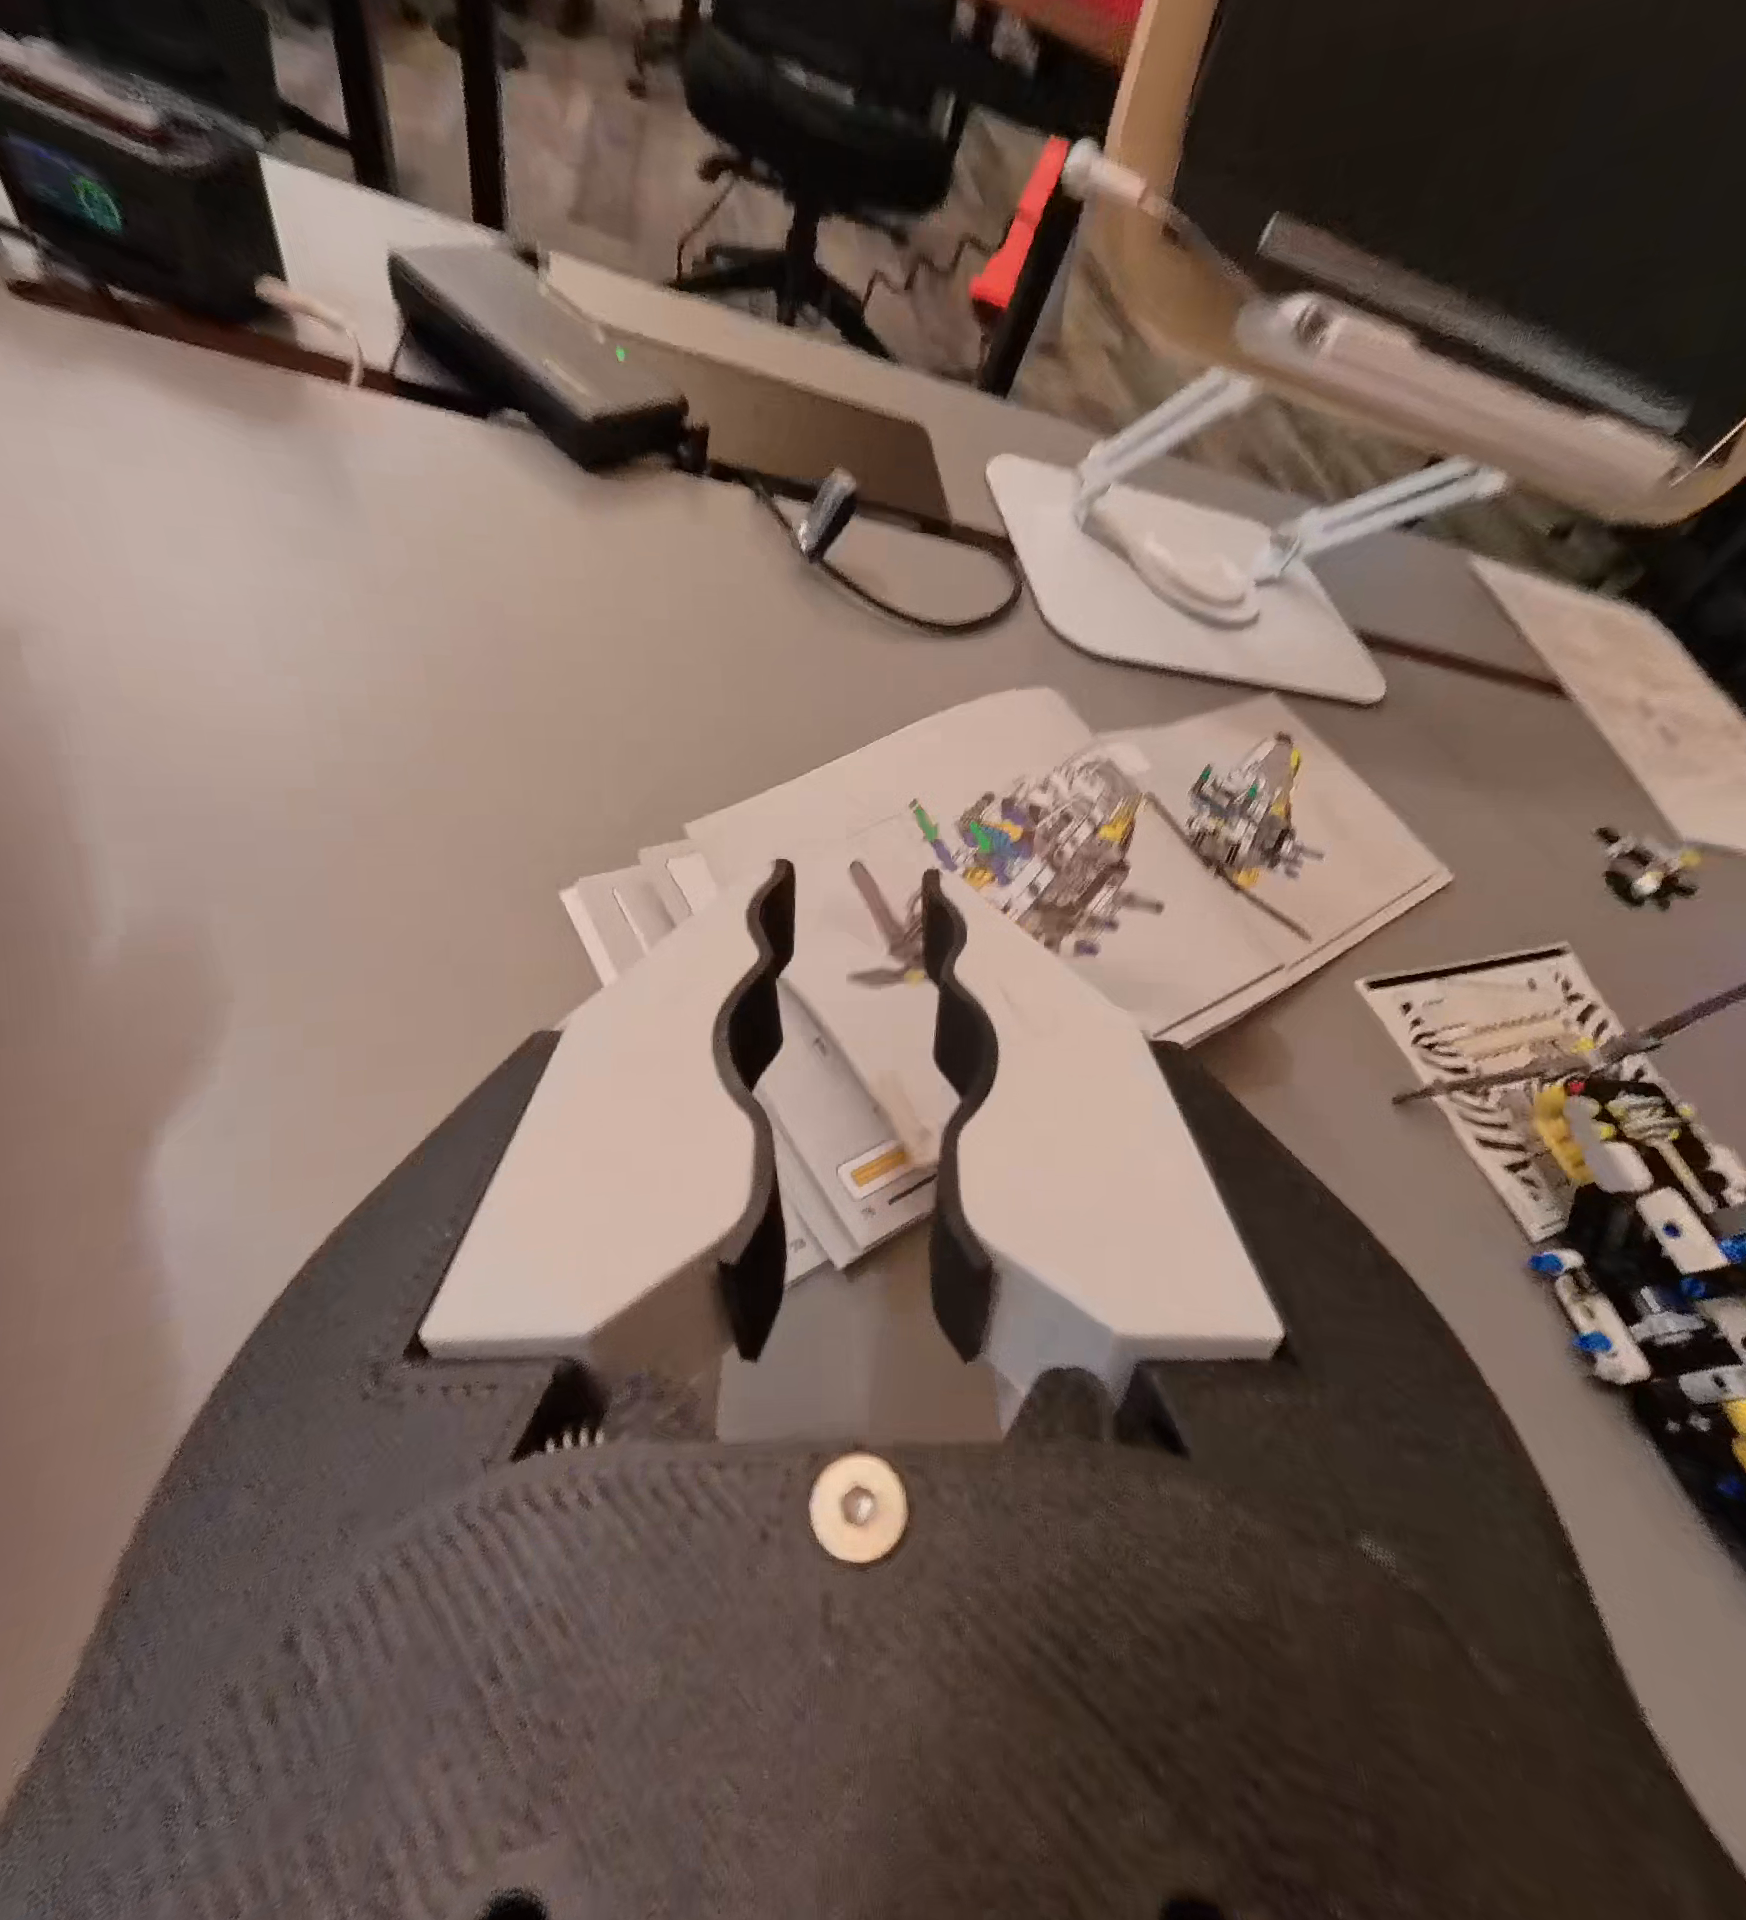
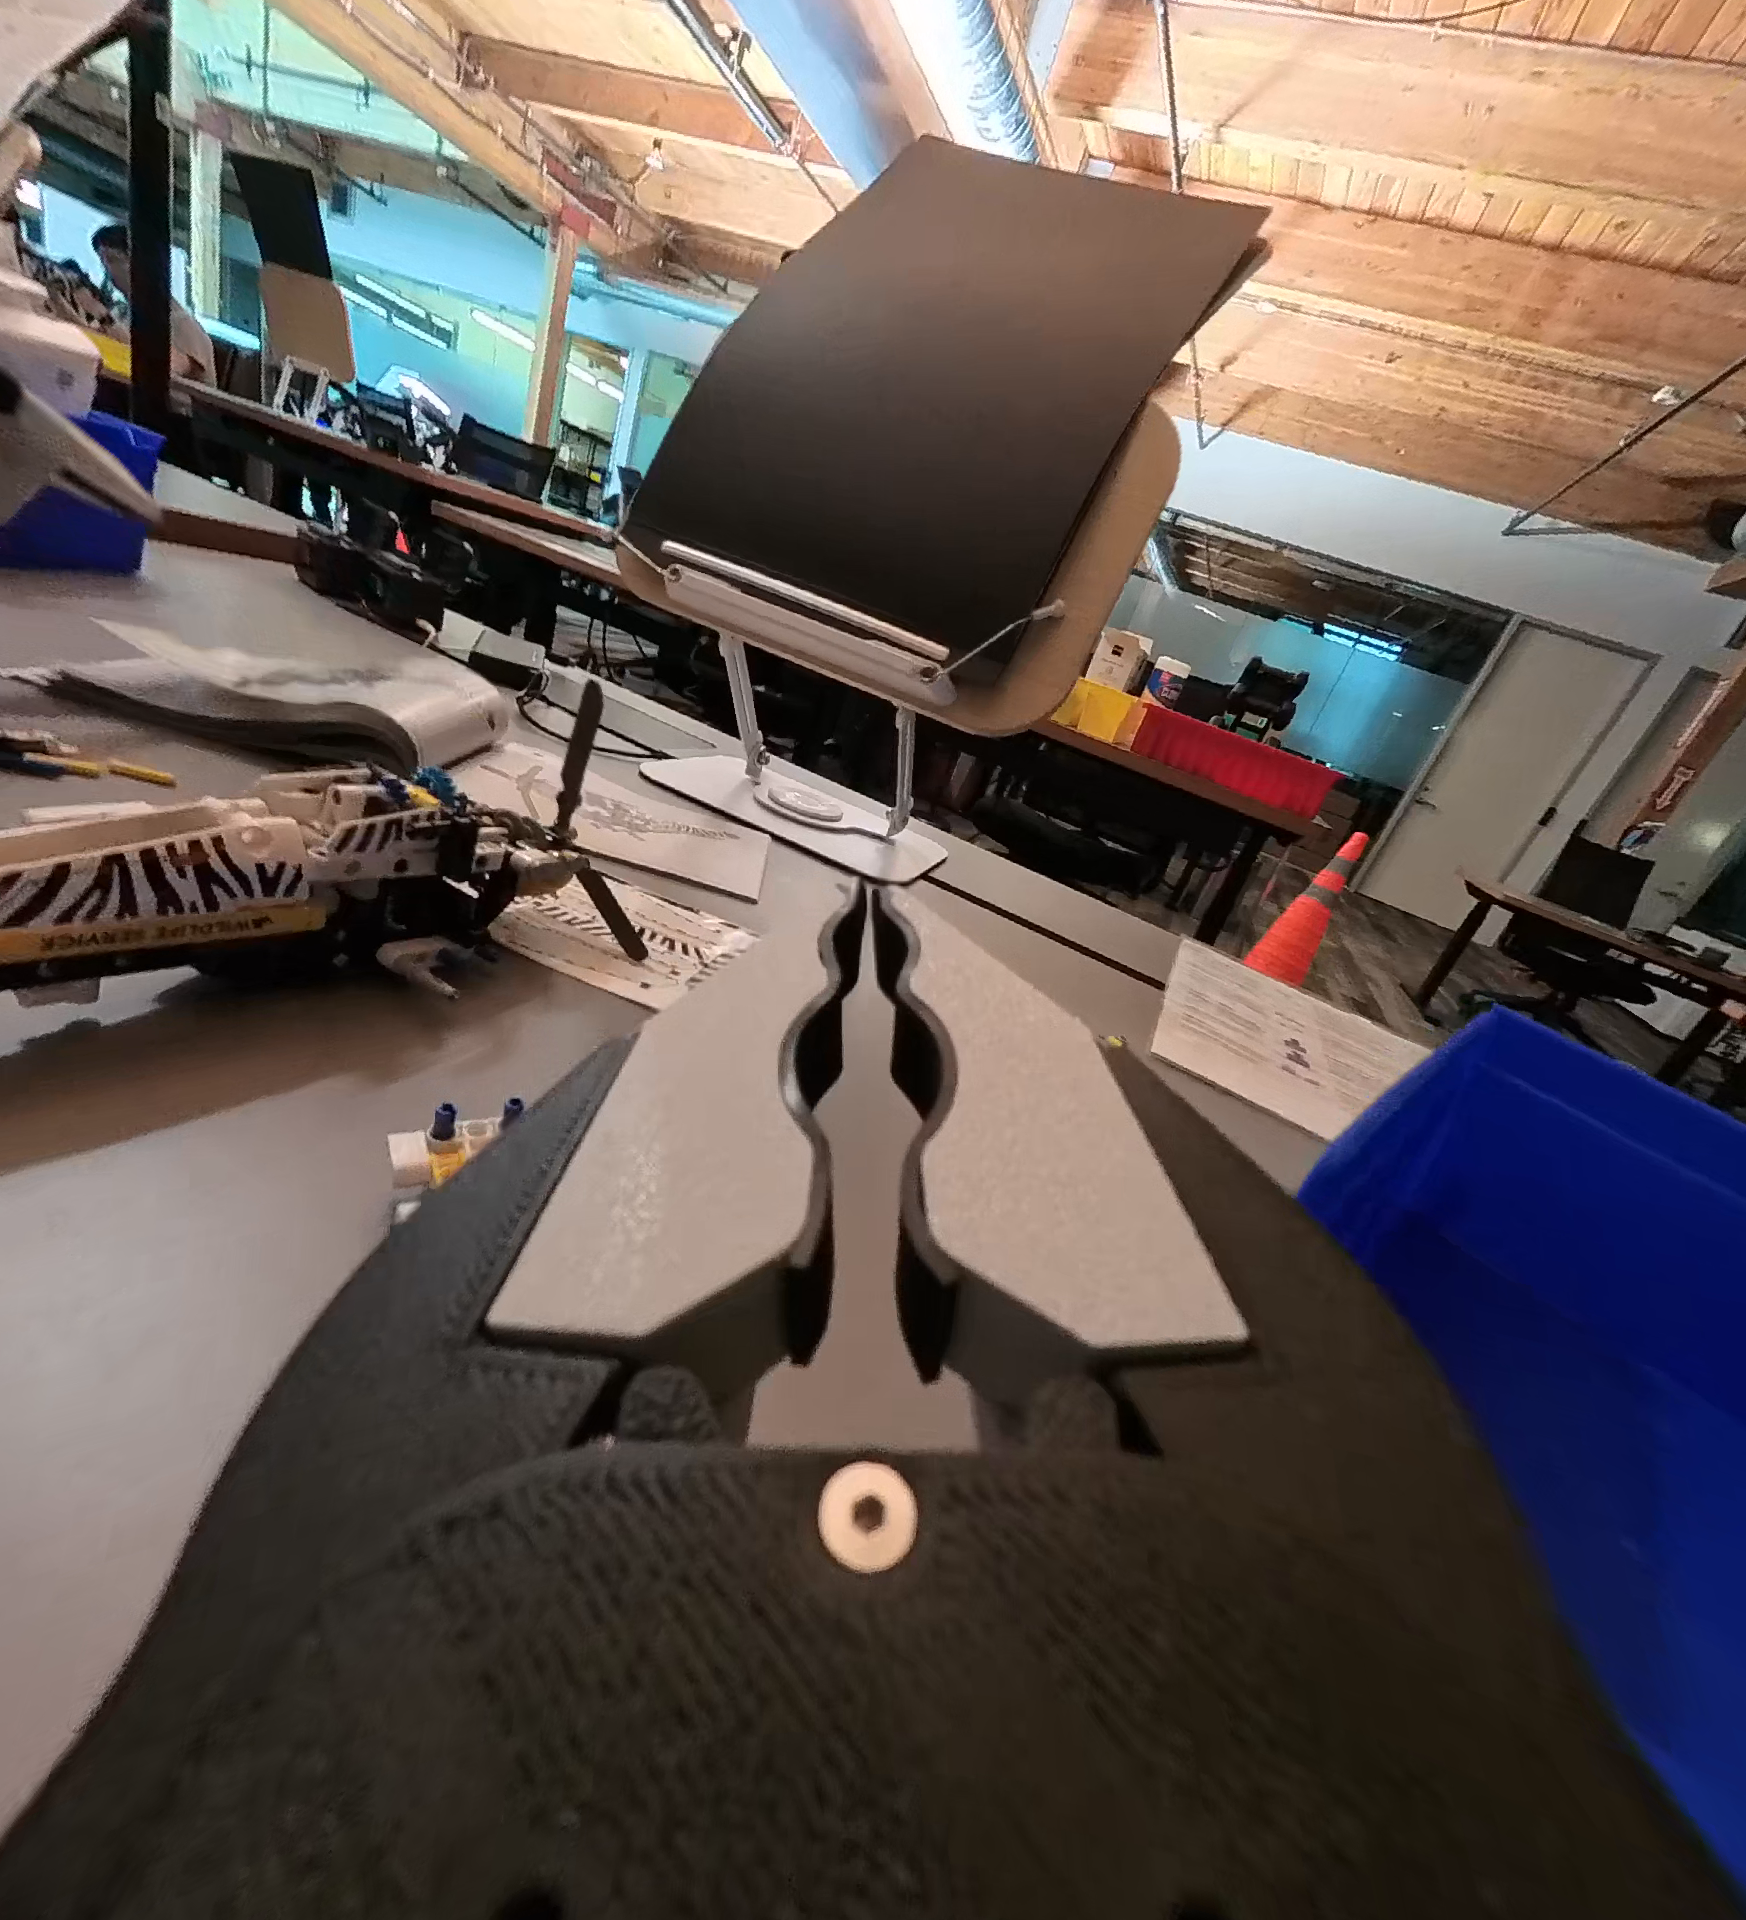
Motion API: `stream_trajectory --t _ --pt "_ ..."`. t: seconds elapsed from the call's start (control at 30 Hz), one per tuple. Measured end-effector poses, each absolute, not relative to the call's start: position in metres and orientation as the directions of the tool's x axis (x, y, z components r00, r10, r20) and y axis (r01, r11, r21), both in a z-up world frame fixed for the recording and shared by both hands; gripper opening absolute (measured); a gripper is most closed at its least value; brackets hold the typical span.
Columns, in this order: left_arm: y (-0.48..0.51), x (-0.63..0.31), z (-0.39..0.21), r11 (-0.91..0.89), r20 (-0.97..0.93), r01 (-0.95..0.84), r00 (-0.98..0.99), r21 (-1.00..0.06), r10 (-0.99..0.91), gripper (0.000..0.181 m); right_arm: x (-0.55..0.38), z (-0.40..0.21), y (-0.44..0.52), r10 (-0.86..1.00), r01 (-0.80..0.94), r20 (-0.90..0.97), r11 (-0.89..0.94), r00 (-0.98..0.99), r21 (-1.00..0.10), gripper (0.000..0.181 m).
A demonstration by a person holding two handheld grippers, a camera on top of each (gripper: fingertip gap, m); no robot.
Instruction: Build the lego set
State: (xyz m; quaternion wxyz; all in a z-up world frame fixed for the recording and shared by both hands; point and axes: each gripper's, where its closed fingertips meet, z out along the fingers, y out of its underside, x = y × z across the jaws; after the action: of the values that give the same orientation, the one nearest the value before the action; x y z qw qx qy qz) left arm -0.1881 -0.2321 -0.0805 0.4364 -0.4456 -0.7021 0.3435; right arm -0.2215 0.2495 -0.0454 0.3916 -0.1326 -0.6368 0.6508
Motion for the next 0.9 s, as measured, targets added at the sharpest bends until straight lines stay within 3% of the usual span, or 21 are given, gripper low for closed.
stream_trajectory --t 0.27,0.63,0.8,0.9 --pt "-0.220 -0.209 -0.060 0.296 0.262 0.251 -0.161 -0.922 0.952 0.020 -0.224 -0.053 0.243 0.671 -0.356 0.398 0.207 -0.626 -0.911 0.000" --pt "-0.218 -0.260 -0.051 0.349 0.349 0.240 -0.044 -0.906 0.936 0.017 -0.241 -0.063 0.249 0.703 -0.337 0.482 0.349 -0.523 -0.874 0.000" --pt "-0.189 -0.263 -0.103 0.345 0.418 0.462 0.063 -0.817 0.906 0.014 -0.248 -0.075 0.246 0.666 -0.340 0.602 0.497 -0.439 -0.798 0.000" --pt "-0.189 -0.252 -0.139 0.169 0.251 0.627 0.043 -0.760 0.967 0.016 -0.253 -0.076 0.248 0.662 -0.340 0.642 0.545 -0.387 -0.766 0.000"
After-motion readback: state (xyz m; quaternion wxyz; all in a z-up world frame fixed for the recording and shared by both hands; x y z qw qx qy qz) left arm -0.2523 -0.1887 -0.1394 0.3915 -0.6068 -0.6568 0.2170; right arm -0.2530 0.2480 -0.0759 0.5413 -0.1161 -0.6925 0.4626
